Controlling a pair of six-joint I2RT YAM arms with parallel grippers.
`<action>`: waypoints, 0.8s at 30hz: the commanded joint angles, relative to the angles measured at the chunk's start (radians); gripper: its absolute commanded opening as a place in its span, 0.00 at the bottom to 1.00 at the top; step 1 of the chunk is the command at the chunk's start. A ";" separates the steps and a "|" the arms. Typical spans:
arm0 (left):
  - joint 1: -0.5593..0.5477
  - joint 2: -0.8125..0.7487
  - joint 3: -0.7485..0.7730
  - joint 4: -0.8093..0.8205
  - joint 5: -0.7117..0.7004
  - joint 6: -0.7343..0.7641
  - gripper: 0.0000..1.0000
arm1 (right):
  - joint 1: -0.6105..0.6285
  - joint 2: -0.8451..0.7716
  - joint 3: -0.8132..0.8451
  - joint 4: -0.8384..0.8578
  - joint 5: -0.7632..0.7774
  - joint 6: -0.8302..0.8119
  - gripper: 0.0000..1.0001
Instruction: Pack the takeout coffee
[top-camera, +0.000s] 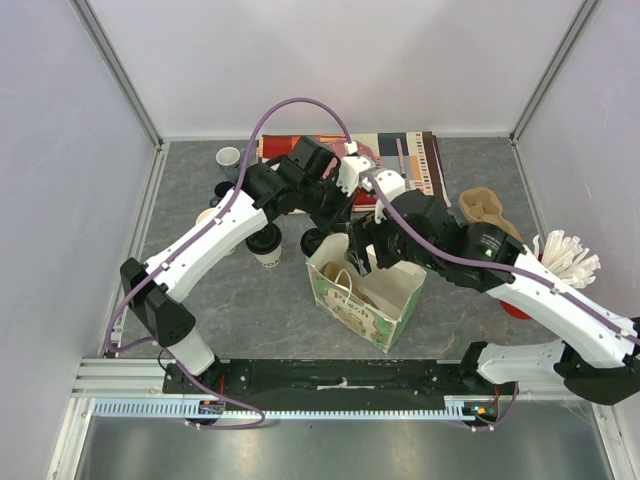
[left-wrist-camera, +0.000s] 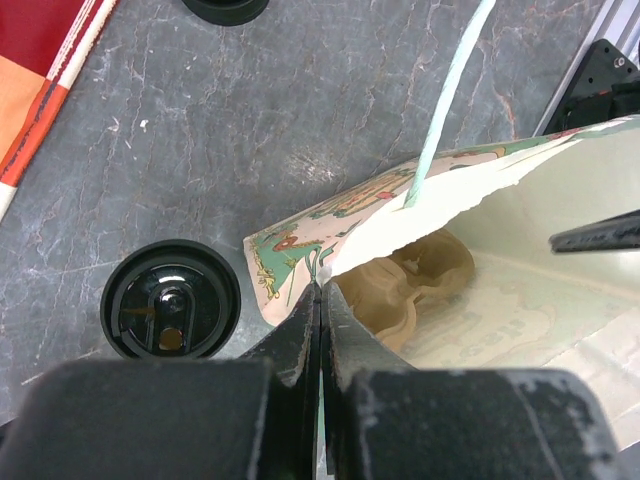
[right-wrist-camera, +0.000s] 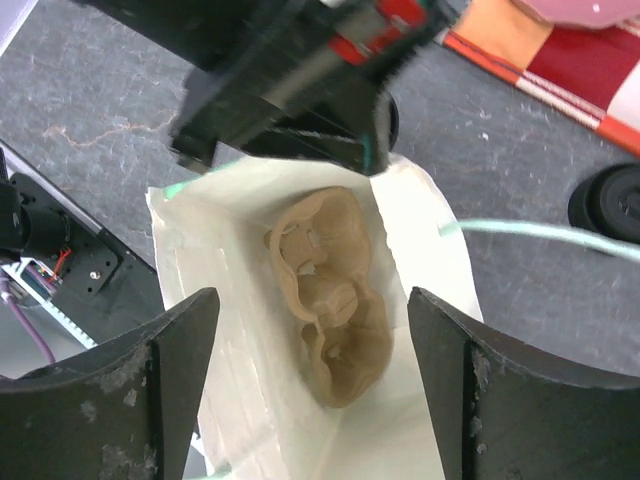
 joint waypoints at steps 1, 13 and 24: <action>-0.002 -0.037 -0.023 0.031 -0.024 -0.100 0.02 | -0.004 -0.064 -0.035 -0.018 0.084 0.185 0.83; -0.001 -0.006 0.038 -0.004 -0.030 -0.175 0.02 | -0.004 -0.124 -0.035 -0.091 0.116 0.300 0.73; -0.002 0.019 0.059 -0.098 0.113 0.009 0.47 | -0.023 -0.090 0.017 -0.153 0.107 0.198 0.76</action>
